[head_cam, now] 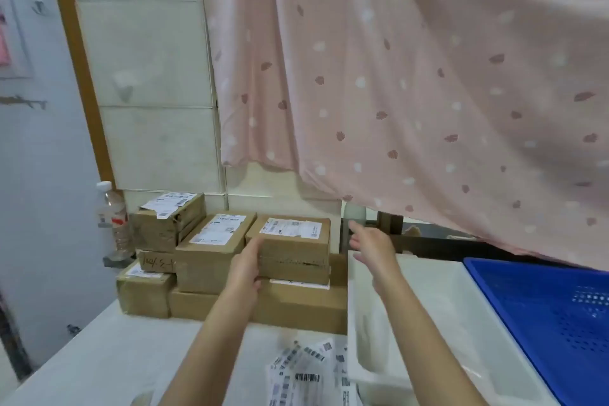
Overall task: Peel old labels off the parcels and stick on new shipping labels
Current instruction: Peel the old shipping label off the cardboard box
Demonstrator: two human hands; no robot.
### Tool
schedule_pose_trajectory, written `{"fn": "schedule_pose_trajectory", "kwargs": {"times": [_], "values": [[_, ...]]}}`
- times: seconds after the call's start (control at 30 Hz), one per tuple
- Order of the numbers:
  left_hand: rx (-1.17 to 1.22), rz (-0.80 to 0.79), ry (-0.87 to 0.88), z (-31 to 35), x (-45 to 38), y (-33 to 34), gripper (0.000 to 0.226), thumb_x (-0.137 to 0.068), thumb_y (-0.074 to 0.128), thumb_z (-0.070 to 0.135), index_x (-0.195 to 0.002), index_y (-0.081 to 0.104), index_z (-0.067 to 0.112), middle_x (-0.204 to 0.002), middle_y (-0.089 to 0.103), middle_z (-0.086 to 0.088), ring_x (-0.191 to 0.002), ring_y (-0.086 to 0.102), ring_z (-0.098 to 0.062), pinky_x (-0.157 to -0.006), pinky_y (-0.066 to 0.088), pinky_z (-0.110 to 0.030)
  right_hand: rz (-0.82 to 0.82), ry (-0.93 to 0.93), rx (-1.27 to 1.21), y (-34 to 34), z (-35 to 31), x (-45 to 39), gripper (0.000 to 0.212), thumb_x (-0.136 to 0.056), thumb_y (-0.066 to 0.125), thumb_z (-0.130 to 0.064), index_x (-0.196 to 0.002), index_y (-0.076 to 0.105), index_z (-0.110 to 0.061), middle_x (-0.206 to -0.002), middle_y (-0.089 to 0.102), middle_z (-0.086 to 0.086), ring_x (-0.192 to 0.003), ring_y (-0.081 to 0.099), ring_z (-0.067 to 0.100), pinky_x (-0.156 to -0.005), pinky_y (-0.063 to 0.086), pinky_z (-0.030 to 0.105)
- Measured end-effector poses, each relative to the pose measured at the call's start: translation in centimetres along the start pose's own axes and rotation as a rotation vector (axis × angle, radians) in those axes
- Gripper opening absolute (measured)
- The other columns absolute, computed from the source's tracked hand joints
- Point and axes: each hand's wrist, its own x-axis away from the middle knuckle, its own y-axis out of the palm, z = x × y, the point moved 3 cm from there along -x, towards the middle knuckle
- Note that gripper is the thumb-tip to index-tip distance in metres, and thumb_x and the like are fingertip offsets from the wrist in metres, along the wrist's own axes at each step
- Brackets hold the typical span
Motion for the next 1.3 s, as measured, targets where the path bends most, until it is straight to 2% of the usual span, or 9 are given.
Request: {"fn": "schedule_pose_trajectory", "kwargs": {"times": [0.13,0.2,0.3,0.5,0.77,0.93,1.1,1.23,1.3], "values": [[0.149,0.098,-0.096,-0.9,-6.2,1.8,0.116,-0.041,0.079,0.067,-0.139,0.049,0.013,-0.133,0.054,-0.005,-0.120,0.052,-0.031,-0.105,0.043,-0.045,-0.014,0.164,0.134,3.6,0.9,-3.0,0.077,-0.091,0.052,-0.056,-0.140,0.044,0.002,-0.141,0.050,0.016,-0.126,0.050,0.033,-0.099,0.041,0.038],[0.195,0.163,-0.109,-2.4,-12.0,2.2,0.106,-0.046,0.076,0.068,-0.133,0.055,0.012,-0.126,0.059,-0.005,-0.118,0.055,-0.029,-0.104,0.044,-0.049,-0.053,0.212,0.169,5.1,1.9,-3.8,0.084,-0.089,0.051,-0.062,-0.144,0.039,0.000,-0.147,0.044,0.015,-0.131,0.046,0.032,-0.103,0.039,0.039],[0.235,0.224,-0.139,-1.7,-11.4,3.5,0.106,-0.051,0.078,0.067,-0.136,0.050,0.009,-0.131,0.056,-0.008,-0.118,0.055,-0.030,-0.099,0.048,-0.045,-0.060,0.219,0.217,6.3,2.8,-4.7,0.085,-0.087,0.051,-0.067,-0.142,0.043,-0.003,-0.146,0.046,0.012,-0.130,0.048,0.031,-0.102,0.040,0.038],[0.089,0.414,-0.124,-2.5,-9.9,4.0,0.103,-0.070,0.084,0.045,-0.150,0.023,0.019,-0.155,0.020,-0.015,-0.136,0.030,-0.039,-0.113,0.030,-0.049,-0.042,0.178,0.325,6.6,3.5,-5.4,0.072,-0.092,0.052,-0.059,-0.138,0.048,-0.003,-0.141,0.051,0.013,-0.126,0.051,0.031,-0.092,0.041,0.033],[-0.045,0.333,-0.062,-1.8,-5.5,4.9,0.086,-0.074,0.076,0.056,-0.140,0.034,0.022,-0.143,0.023,-0.017,-0.127,0.031,-0.036,-0.111,0.032,-0.043,0.006,0.138,0.326,3.8,1.2,-3.9,0.074,-0.093,0.051,-0.058,-0.142,0.042,-0.003,-0.144,0.048,0.013,-0.129,0.047,0.033,-0.099,0.040,0.038],[-0.239,0.350,0.087,-1.6,-1.3,3.3,0.095,-0.069,0.076,0.061,-0.136,0.036,0.006,-0.143,0.030,-0.015,-0.131,0.035,-0.033,-0.109,0.033,-0.045,0.010,0.121,0.331,1.2,0.0,-0.9,0.074,-0.089,0.055,-0.060,-0.137,0.047,-0.005,-0.137,0.052,0.012,-0.122,0.051,0.032,-0.101,0.045,0.042],[-0.182,0.240,0.189,-2.8,3.1,0.6,0.091,-0.069,0.076,0.063,-0.128,0.032,0.009,-0.114,0.048,-0.006,-0.100,0.051,-0.029,-0.089,0.043,-0.041,-0.049,0.097,0.277,-0.5,0.0,3.2,0.078,-0.086,0.060,-0.059,-0.139,0.045,-0.004,-0.140,0.050,0.011,-0.123,0.050,0.031,-0.105,0.042,0.046],[-0.141,0.240,0.239,-3.8,5.6,-2.0,0.080,-0.067,0.077,0.062,-0.115,0.029,0.020,-0.093,0.049,0.003,-0.107,0.054,-0.032,-0.104,0.041,-0.050,-0.092,0.066,0.309,-0.5,0.3,6.9,0.072,-0.087,0.059,-0.058,-0.133,0.050,-0.004,-0.134,0.053,0.010,-0.119,0.052,0.030,-0.103,0.044,0.045],[-0.137,0.225,0.252,-4.2,6.5,-3.6,0.086,-0.063,0.076,0.065,-0.123,0.033,0.022,-0.110,0.053,0.000,-0.112,0.054,-0.030,-0.107,0.039,-0.050,-0.119,0.053,0.312,-0.3,0.5,8.6,0.064,-0.087,0.060,-0.056,-0.127,0.053,-0.006,-0.124,0.056,0.008,-0.113,0.055,0.029,-0.101,0.046,0.045]]}}
